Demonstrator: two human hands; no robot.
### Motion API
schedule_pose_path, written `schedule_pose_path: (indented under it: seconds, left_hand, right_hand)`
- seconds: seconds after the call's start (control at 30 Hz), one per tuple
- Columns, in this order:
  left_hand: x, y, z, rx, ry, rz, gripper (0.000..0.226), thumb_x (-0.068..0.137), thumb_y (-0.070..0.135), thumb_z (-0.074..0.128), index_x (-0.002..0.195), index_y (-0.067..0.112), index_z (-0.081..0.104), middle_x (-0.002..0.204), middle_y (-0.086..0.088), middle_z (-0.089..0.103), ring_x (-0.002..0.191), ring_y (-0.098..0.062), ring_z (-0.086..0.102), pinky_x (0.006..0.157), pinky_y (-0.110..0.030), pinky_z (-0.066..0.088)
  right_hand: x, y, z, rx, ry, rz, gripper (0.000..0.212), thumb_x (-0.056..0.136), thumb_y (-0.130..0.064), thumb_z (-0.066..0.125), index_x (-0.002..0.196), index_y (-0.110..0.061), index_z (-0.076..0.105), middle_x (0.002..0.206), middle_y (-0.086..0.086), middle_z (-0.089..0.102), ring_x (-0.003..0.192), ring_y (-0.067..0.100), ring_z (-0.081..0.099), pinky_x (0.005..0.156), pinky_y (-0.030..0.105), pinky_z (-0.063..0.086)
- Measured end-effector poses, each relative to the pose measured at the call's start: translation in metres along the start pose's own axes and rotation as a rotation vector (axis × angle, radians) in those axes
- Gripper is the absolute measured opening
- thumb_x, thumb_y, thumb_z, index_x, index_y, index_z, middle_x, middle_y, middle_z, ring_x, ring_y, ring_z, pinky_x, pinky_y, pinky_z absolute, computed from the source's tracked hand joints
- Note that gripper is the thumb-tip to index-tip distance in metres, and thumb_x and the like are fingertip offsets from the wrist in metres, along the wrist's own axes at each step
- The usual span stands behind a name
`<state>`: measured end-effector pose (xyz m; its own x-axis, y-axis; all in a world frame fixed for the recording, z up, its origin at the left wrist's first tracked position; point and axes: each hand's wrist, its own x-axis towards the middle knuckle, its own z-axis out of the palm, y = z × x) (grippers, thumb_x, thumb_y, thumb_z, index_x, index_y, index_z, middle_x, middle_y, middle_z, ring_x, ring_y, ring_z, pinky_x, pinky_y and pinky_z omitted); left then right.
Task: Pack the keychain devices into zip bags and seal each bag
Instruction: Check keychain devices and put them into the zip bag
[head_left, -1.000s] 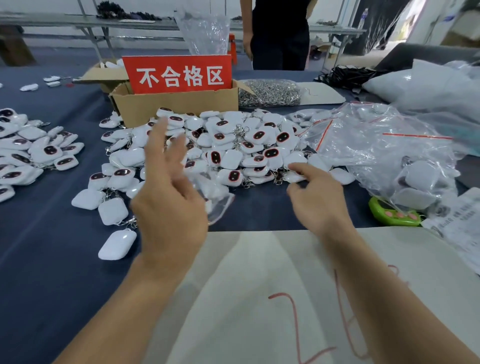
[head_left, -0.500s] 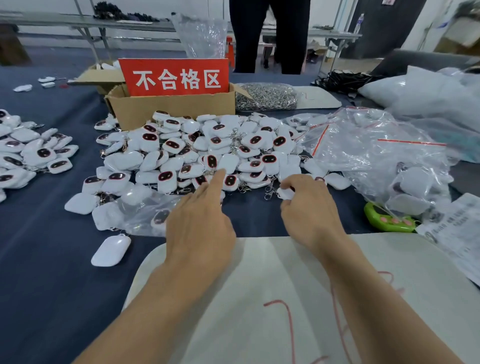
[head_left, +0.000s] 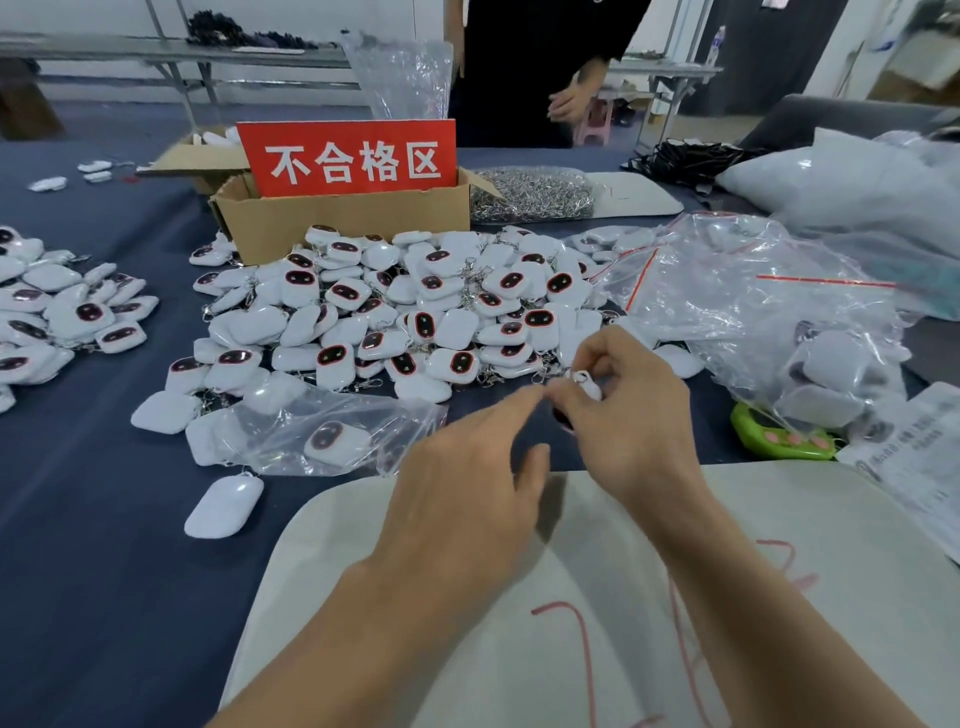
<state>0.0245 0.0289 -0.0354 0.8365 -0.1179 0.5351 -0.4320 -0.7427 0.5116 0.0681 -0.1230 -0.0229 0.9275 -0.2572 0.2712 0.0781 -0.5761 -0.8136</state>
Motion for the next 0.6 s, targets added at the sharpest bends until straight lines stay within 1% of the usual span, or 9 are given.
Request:
schedule_pose_path:
  seconds: [0.07,0.1,0.17,0.2,0.23,0.33,0.47,0.53,0.6]
  left_hand:
    - [0.002,-0.003,0.000,-0.071,-0.103,-0.147,0.060,0.089,0.037,0.065,0.142,0.051,0.041,0.110,0.018,0.073,0.100,-0.005,0.065,0.079,-0.022,0.047]
    - [0.003,-0.006,0.001,-0.129,-0.138,-0.197,0.060,0.090,0.038,0.065,0.142,0.053,0.040,0.106,0.025,0.072,0.101,-0.001,0.066,0.081,-0.021,0.048]
    - [0.007,-0.010,0.002,-0.271,-0.161,-0.260,0.047,0.092,0.034,0.067,0.132,0.051,0.051,0.090,0.036,0.070,0.092,0.009,0.066,0.074,-0.009,0.044]
    - [0.009,-0.011,0.003,-0.351,-0.166,-0.291,0.038,0.093,0.028,0.067,0.126,0.046,0.058,0.085,0.033,0.072,0.084,0.009,0.067,0.071,-0.008,0.044]
    - [0.011,-0.012,0.003,-0.437,-0.171,-0.334,0.031,0.095,0.022,0.066,0.119,0.041,0.064,0.082,0.026,0.075,0.080,0.006,0.068,0.072,-0.012,0.046]
    - [0.016,-0.013,0.004,-0.598,-0.139,-0.464,0.023,0.092,0.023,0.062,0.108,0.036,0.072,0.084,0.010,0.079,0.085,-0.011,0.075,0.089,-0.043,0.057]
    - [0.017,-0.014,0.004,-0.607,-0.124,-0.495,0.028,0.084,0.034,0.056,0.099,0.047,0.075,0.082,0.012,0.078,0.083,-0.013,0.073,0.089,-0.047,0.057]
    - [0.017,-0.014,0.007,-0.620,-0.121,-0.517,0.024,0.081,0.041,0.057,0.094,0.045,0.076,0.076,0.011,0.075,0.079,-0.017,0.070,0.086,-0.050,0.056]
    - [0.017,-0.012,0.009,-0.650,-0.121,-0.523,0.029,0.077,0.048,0.057,0.095,0.040,0.078,0.072,0.008,0.071,0.078,-0.026,0.068,0.086,-0.054,0.054]
  right_hand:
    - [-0.004,-0.007,0.002,0.292,-0.032,0.095,0.018,0.086,-0.015,0.076,0.081,-0.023,0.061,0.071,-0.004,0.067,0.062,0.013,0.058,0.061,0.030,0.049]
    - [-0.006,-0.011,0.003,0.410,-0.071,0.148,0.017,0.088,-0.011,0.075,0.082,-0.020,0.063,0.068,-0.003,0.067,0.057,0.013,0.058,0.056,0.028,0.049]
    - [-0.009,-0.016,0.004,0.536,-0.154,0.207,0.011,0.092,-0.005,0.071,0.086,-0.013,0.066,0.065,0.000,0.068,0.048,0.010,0.055,0.046,0.021,0.046]
    - [-0.009,-0.017,0.004,0.547,-0.181,0.213,0.009,0.093,-0.004,0.069,0.088,-0.012,0.067,0.067,0.002,0.069,0.047,0.010,0.055,0.045,0.019,0.045]
    - [-0.008,-0.018,0.003,0.549,-0.205,0.216,0.009,0.093,-0.003,0.067,0.090,-0.011,0.069,0.070,0.005,0.070,0.049,0.010,0.056,0.047,0.019,0.046]
    - [-0.007,-0.015,-0.003,0.546,-0.332,0.225,0.018,0.094,0.002,0.062,0.098,-0.010,0.075,0.085,0.018,0.076,0.068,0.015,0.065,0.063,0.026,0.050]
    - [-0.008,-0.012,-0.008,0.517,-0.428,0.245,0.027,0.091,0.006,0.063,0.100,-0.013,0.078,0.097,0.029,0.072,0.078,0.021,0.066,0.065,0.028,0.052]
    - [-0.007,-0.012,-0.007,0.515,-0.422,0.274,0.024,0.090,0.007,0.063,0.102,-0.010,0.076,0.093,0.028,0.073,0.078,0.022,0.067,0.065,0.030,0.055]
    - [-0.007,-0.010,-0.006,0.519,-0.441,0.297,0.020,0.090,0.007,0.063,0.103,-0.004,0.073,0.092,0.026,0.074,0.080,0.025,0.068,0.071,0.038,0.058]
